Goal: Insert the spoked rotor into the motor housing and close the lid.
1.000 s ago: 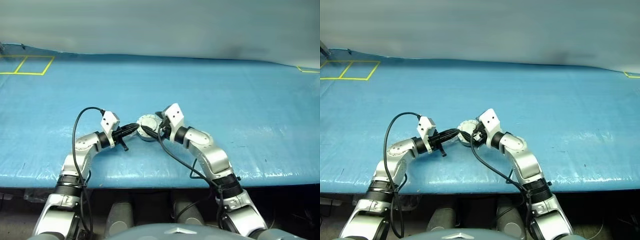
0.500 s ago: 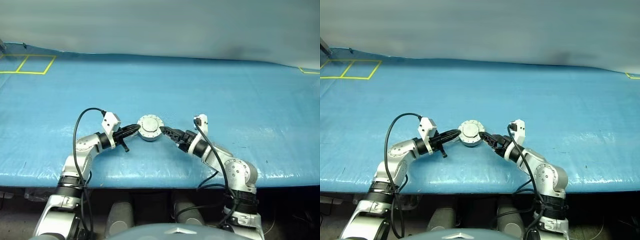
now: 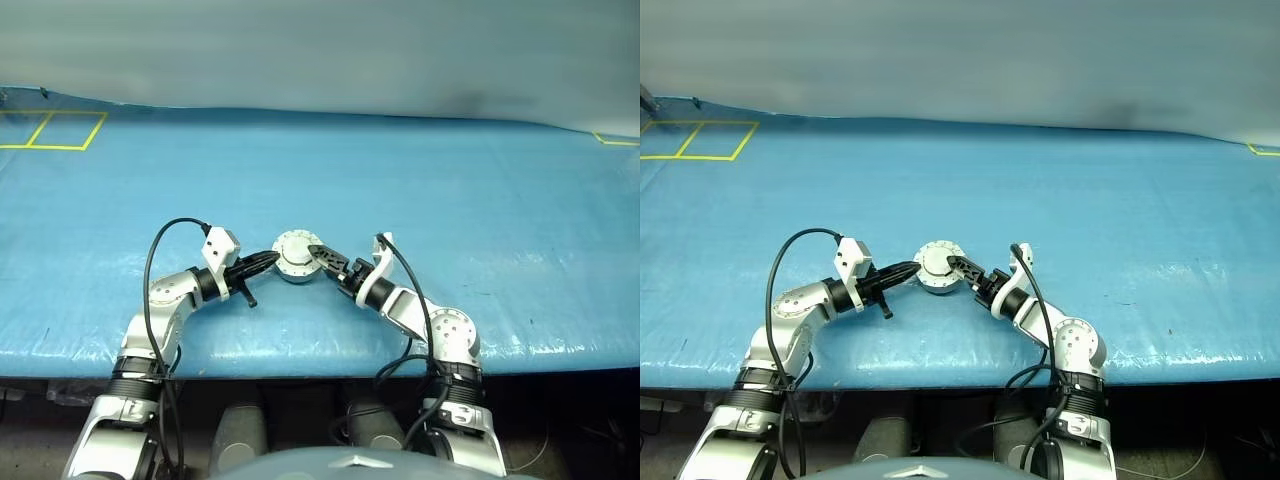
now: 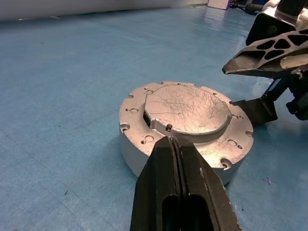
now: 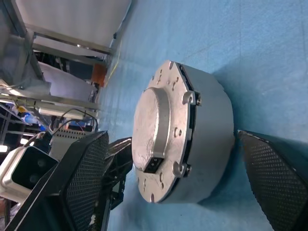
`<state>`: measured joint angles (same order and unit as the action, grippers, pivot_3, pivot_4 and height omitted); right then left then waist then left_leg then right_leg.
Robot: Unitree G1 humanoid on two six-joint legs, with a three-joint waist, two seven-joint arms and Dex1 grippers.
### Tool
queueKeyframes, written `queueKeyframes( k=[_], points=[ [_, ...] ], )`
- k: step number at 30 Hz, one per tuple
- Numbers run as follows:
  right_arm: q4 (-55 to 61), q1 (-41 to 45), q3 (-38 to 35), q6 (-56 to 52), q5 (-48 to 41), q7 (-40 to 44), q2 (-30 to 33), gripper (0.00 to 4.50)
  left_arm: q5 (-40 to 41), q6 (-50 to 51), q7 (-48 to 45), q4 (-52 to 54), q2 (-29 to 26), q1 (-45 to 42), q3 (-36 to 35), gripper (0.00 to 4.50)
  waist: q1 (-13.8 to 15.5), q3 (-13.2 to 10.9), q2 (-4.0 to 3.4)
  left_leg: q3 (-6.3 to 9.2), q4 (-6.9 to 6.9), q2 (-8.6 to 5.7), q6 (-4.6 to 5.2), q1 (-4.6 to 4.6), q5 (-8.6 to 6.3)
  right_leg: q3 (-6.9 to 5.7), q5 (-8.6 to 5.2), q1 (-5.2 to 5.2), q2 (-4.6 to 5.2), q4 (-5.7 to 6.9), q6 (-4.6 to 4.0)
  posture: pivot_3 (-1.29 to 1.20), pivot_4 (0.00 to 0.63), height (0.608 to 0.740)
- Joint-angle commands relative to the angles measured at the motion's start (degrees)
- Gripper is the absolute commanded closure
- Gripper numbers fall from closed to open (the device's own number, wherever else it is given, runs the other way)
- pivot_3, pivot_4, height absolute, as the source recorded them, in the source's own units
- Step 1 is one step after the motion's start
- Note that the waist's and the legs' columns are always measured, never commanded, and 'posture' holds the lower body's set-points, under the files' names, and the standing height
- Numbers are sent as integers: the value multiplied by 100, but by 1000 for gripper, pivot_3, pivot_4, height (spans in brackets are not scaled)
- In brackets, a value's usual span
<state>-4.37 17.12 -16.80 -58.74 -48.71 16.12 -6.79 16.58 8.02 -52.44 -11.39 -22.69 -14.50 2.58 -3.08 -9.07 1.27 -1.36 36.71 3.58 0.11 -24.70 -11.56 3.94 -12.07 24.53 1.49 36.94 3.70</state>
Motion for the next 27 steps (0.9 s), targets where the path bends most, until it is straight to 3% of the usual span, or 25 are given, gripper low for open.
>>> queueKeyframes(
  k=[1, 3, 5, 15, 27],
  points=[
    [-116, 60, 34, 130, -110, -59, -203, 28, -34, -19, 8, 142, -18, 39, 37, 4500, 0, 0, 0, 0, -1, -1, 0, -1, 0, 0, 1, 0, 0, -2, 1, 0, 150, 740],
    [-195, 77, 33, 180, -139, -59, -222, 28, -43, -29, 14, 152, -33, 53, 23, 4500, -4, 0, 0, -1, -4, -1, 0, -2, 0, 1, 2, 0, 0, -5, 3, 0, 150, 740],
    [-215, 66, -10, 227, -232, -37, -261, 432, -49, -35, 15, 157, -42, 63, 16, 4500, -6, 0, -1, 0, -5, -1, 0, 0, 0, 1, 2, 0, 0, -4, 3, 0, 150, 740],
    [-248, 70, -183, 308, -708, -220, -323, 3247, -108, -85, -4, 101, -25, 56, 63, 4500, -10, -2, -4, 1, -12, -2, 0, -8, 0, 1, 2, 6, 0, -6, 3, 0, 150, 740],
    [-305, 10, 142, 383, -436, -325, -159, 3296, 85, 217, 350, 191, 131, 80, -193, 4500, -34, -1, -5, 1, -10, -2, 0, -1, 0, 2, 3, 0, 0, -5, 4, 0, 150, 740]
  ],
)
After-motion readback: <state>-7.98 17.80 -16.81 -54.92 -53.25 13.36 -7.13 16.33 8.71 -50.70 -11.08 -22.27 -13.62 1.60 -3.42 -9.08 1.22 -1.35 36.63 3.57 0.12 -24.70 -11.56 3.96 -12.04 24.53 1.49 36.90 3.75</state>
